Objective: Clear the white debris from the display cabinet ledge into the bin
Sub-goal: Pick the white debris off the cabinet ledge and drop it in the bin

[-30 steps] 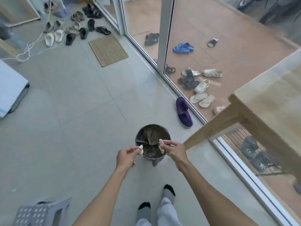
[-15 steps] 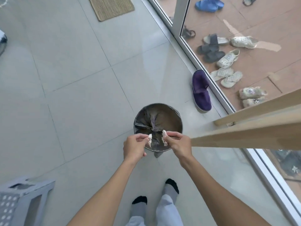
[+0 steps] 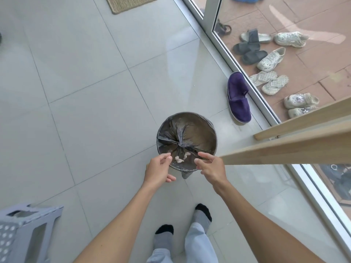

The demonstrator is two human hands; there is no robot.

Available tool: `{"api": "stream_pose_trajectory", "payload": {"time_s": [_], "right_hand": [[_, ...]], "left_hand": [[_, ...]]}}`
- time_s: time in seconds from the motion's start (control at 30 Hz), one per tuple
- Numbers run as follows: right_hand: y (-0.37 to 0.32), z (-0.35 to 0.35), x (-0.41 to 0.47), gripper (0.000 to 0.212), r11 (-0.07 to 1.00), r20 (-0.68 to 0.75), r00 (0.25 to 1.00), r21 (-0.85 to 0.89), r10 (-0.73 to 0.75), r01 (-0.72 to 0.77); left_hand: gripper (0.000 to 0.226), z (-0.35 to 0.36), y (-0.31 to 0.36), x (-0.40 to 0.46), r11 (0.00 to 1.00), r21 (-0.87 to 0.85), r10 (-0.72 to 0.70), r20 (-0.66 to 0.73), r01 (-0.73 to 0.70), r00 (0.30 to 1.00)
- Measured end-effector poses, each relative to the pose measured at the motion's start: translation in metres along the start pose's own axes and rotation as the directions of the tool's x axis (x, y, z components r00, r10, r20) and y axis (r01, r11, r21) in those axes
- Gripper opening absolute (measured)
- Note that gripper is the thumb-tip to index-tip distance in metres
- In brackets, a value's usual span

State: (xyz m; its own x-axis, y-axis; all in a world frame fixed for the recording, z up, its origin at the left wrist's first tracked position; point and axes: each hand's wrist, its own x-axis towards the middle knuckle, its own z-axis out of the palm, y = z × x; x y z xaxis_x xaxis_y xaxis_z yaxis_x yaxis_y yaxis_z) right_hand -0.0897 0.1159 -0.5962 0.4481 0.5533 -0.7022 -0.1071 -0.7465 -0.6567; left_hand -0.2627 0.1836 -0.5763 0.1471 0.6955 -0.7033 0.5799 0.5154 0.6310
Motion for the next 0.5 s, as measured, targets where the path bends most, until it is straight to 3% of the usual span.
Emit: {"api": "stream_pose_trajectory", "payload": {"time_s": [0.27,0.5], "right_hand": [[-0.026,-0.033,-0.1,0.028,0.976,0.011,0.997,-0.203,-0.073,0.073],[-0.103,-0.065,-0.22,0.035,0.971,0.036,0.992,-0.206,-0.12,0.125]], "left_hand": [[0.027,-0.061,0.003,-0.084,0.951,0.301,0.044,0.103,-0.074,0.994],[0.034,-0.124,0.081,-0.184,0.773,0.57,0.18,0.226,-0.28,0.957]]}}
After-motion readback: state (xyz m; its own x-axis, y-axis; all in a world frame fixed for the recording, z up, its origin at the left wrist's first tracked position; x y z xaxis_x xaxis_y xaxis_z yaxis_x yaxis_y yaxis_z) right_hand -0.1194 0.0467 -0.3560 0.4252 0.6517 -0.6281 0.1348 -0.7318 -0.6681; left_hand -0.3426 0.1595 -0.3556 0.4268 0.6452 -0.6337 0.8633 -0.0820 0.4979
